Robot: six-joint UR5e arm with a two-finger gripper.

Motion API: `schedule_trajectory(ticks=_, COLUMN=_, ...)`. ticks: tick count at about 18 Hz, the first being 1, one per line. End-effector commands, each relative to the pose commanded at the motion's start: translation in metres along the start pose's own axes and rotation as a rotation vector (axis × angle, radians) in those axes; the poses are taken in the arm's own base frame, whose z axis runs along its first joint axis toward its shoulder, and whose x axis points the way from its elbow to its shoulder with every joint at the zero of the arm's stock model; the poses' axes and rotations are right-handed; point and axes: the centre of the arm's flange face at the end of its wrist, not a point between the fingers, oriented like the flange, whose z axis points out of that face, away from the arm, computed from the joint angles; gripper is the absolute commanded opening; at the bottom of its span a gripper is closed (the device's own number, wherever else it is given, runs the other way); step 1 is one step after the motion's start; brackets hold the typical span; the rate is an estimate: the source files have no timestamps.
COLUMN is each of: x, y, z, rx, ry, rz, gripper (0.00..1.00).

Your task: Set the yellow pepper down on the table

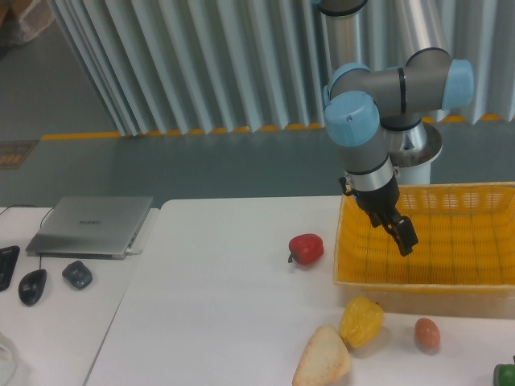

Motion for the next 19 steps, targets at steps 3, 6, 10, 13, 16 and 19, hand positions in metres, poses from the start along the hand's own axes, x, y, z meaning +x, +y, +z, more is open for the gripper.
schedule_trajectory(ticks=3, x=-0.006, y=0.015, z=0.005, rx=-0.006, ry=0.019, rz=0.045, gripper=1.00)
schedule_trajectory(ticks=6, x=-0.010, y=0.031, z=0.000, rx=-0.011, ry=0.010, rz=0.034, gripper=1.00)
schedule_trajectory(ticks=10, x=-0.020, y=0.051, z=-0.001, rx=-0.008, ry=0.008, rz=0.015, gripper=1.00)
schedule_trajectory(ticks=13, x=-0.027, y=0.067, z=-0.004, rx=0.000, ry=0.006, rz=0.074, gripper=1.00)
schedule_trajectory(ticks=16, x=-0.028, y=0.088, z=-0.012, rx=0.004, ry=-0.004, rz=0.076, gripper=1.00)
schedule_trajectory(ticks=19, x=-0.034, y=0.118, z=-0.008, rx=0.001, ry=0.019, rz=0.090, gripper=1.00)
